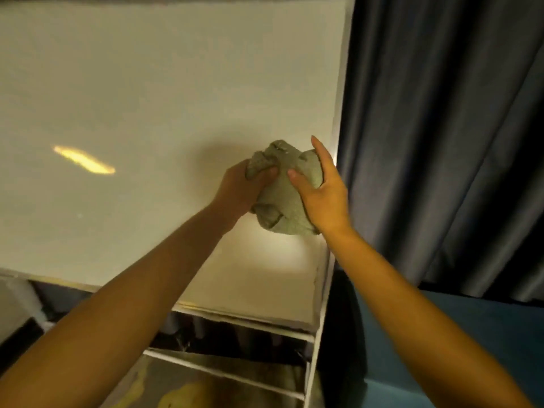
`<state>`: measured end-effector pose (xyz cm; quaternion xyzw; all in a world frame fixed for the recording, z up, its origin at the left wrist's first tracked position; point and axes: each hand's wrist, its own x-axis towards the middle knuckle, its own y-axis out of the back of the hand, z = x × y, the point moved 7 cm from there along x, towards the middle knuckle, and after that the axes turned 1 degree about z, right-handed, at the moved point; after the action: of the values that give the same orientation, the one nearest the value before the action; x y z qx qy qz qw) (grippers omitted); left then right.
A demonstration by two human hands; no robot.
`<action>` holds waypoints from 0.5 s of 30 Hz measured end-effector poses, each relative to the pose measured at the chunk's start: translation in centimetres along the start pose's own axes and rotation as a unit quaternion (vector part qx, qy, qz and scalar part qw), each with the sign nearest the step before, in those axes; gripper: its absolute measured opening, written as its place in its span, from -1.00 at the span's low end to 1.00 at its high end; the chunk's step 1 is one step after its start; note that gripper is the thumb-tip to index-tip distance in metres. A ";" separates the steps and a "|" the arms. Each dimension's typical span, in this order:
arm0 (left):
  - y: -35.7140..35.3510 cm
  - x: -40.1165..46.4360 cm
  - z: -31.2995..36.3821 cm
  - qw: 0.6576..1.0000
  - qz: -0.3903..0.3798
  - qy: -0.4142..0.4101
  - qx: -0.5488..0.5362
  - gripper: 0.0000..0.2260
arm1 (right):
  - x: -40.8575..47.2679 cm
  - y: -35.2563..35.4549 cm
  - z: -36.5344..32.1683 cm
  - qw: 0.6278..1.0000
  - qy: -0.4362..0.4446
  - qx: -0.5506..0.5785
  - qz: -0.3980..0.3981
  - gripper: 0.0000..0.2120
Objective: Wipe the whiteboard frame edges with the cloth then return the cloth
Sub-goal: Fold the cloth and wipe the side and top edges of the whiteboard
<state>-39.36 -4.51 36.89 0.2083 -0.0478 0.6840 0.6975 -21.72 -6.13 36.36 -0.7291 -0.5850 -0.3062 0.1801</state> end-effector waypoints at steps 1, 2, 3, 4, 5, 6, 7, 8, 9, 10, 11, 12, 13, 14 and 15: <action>3.0 -0.3 0.8 1.000 0.013 -0.004 0.001 -0.76 | 0.2 -2.6 -1.7 1.000 0.007 0.003 0.002 -0.34; 5.7 -0.6 1.6 1.000 0.024 -0.006 -0.001 -0.73 | 0.5 -4.9 -3.0 1.000 0.010 0.004 0.000 -0.33; 8.3 -0.7 2.3 0.999 0.034 -0.005 0.002 -0.72 | 0.8 -6.9 -4.5 1.000 0.015 0.002 -0.001 -0.33; 11.0 -0.8 2.8 0.999 0.043 -0.003 0.004 -0.70 | 1.1 -9.0 -6.1 1.000 0.029 -0.008 -0.001 -0.34; 14.0 -0.8 3.0 0.999 0.047 -0.004 -0.002 -0.69 | 1.6 -11.4 -7.5 0.999 0.043 -0.019 0.001 -0.35; 15.9 -0.7 3.0 0.999 0.047 -0.005 -0.017 -0.70 | 1.9 -12.8 -8.3 0.998 0.055 -0.032 0.006 -0.37; 18.4 -0.7 3.0 0.998 0.054 -0.011 -0.035 -0.71 | 2.3 -14.8 -9.4 0.996 0.074 -0.047 0.013 -0.40; 20.8 -0.6 2.9 0.996 0.067 -0.019 -0.047 -0.73 | 2.6 -16.8 -10.4 0.994 0.094 -0.061 0.019 -0.44; 22.7 -0.5 2.7 0.995 0.085 -0.022 -0.053 -0.76 | 2.9 -18.6 -11.1 0.991 0.112 -0.071 0.020 -0.47; 24.9 -0.1 2.5 0.993 0.102 -0.025 -0.055 -0.79 | 3.4 -20.9 -11.9 0.989 0.126 -0.072 0.014 -0.49; 26.8 0.2 2.1 0.991 0.114 -0.025 -0.060 -0.80 | 3.7 -23.0 -12.2 0.988 0.135 -0.072 0.007 -0.51; 28.6 0.7 1.5 0.989 0.127 -0.025 -0.066 -0.79 | 4.1 -24.9 -12.5 0.987 0.146 -0.073 0.006 -0.52; 30.3 1.1 1.0 0.987 0.139 -0.024 -0.074 -0.77 | 4.4 -26.7 -12.6 0.985 0.158 -0.072 0.007 -0.52; 32.4 1.6 0.3 0.985 0.150 -0.025 -0.083 -0.75 | 4.8 -28.8 -12.6 0.983 0.171 -0.067 0.009 -0.53; 34.3 2.1 -0.4 0.983 0.159 -0.027 -0.093 -0.73 | 5.2 -30.7 -12.5 0.982 0.181 -0.061 0.009 -0.52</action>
<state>-72.73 -3.21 45.00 0.1509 -0.1629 0.7726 0.5948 -53.60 -2.28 46.17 -0.6764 -0.5166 -0.4665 0.2410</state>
